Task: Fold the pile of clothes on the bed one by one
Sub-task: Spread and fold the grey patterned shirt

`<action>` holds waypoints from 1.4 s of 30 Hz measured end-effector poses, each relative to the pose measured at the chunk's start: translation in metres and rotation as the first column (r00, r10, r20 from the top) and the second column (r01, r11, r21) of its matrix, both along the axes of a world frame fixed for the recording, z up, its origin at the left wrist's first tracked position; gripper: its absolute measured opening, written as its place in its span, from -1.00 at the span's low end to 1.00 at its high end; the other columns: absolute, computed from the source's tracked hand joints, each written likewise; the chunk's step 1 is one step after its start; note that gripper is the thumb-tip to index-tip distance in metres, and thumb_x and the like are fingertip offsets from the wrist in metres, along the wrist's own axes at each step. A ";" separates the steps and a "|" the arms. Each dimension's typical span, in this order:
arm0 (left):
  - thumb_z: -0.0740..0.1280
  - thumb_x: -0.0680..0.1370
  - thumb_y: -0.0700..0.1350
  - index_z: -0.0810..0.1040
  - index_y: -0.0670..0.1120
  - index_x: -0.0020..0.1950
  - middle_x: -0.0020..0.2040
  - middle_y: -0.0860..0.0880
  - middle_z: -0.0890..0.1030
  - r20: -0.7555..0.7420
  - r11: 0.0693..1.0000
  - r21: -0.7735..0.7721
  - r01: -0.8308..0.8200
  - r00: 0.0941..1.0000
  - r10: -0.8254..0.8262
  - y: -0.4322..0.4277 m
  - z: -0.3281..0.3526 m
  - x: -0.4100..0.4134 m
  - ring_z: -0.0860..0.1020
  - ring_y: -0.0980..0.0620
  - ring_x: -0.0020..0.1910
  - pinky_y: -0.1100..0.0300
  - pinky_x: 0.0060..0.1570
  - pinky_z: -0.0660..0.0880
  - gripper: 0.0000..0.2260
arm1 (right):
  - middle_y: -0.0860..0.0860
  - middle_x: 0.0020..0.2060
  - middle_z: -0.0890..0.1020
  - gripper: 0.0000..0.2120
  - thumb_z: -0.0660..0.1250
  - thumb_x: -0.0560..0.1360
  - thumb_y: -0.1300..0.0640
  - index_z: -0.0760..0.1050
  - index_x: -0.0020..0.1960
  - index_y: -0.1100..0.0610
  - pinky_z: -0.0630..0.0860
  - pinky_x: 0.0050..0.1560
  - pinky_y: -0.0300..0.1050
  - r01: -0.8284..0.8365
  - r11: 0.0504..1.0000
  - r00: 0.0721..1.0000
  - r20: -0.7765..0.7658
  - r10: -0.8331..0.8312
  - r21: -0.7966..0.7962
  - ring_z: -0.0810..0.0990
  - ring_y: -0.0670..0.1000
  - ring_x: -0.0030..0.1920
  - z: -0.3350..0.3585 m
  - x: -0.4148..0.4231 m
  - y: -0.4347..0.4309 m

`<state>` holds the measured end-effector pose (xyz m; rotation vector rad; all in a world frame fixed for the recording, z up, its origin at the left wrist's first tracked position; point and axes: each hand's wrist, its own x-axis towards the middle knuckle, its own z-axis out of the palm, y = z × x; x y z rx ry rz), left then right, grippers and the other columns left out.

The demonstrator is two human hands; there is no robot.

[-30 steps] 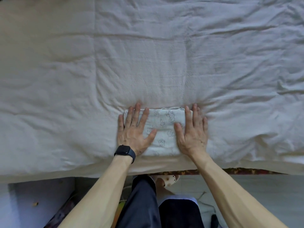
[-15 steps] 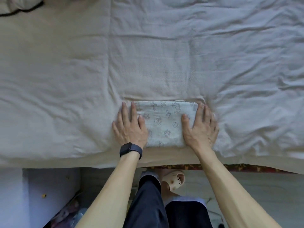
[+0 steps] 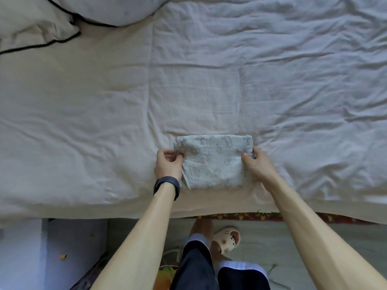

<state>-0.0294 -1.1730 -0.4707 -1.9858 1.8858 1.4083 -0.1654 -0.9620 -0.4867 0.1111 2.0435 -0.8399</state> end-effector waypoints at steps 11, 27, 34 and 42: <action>0.39 0.56 -0.26 0.56 -0.06 0.10 0.14 -0.14 0.65 -0.226 0.911 0.401 -0.095 0.954 0.199 -0.019 -0.008 0.001 0.65 -0.06 0.06 -0.03 0.15 0.59 -0.83 | 0.06 0.24 0.60 -0.58 0.34 0.62 0.17 0.37 0.45 0.13 0.61 0.07 0.03 0.320 0.937 0.928 0.247 -0.279 -0.141 0.64 0.07 0.15 0.001 -0.007 0.004; 0.44 0.56 -0.10 0.50 0.18 0.17 0.26 -0.05 0.59 -0.218 0.925 0.365 0.110 0.976 -0.030 -0.026 -0.017 -0.003 0.62 -0.11 0.15 -0.22 0.22 0.53 -0.73 | 0.04 0.18 0.67 -0.61 0.37 0.61 0.19 0.44 0.41 0.00 0.64 -0.23 0.02 0.423 0.868 0.889 0.305 -0.342 -0.260 0.72 0.06 0.05 0.010 -0.007 0.004; 0.42 0.58 -0.13 0.51 -0.03 0.34 0.13 -0.11 0.67 -0.407 0.942 0.323 0.089 0.912 0.053 -0.014 0.030 -0.004 0.63 -0.09 0.16 -0.10 0.28 0.52 -0.67 | 0.04 0.07 0.67 -0.61 0.41 0.59 0.11 0.46 0.38 -0.12 0.67 -0.21 0.06 0.464 0.814 0.886 0.192 -0.422 -0.350 0.73 -0.04 -0.11 0.062 0.008 0.022; 0.39 0.58 0.01 0.57 0.15 0.09 -0.28 0.08 0.67 -0.681 0.923 0.140 0.359 0.711 -0.174 0.027 0.252 -0.093 0.62 0.07 -0.29 0.16 -0.28 0.57 -0.90 | 0.04 0.02 0.74 -0.65 0.42 0.58 0.11 0.50 0.34 -0.09 0.65 -0.05 0.09 0.436 0.666 0.800 -0.079 -0.595 -0.605 0.72 0.09 0.02 0.272 -0.018 0.080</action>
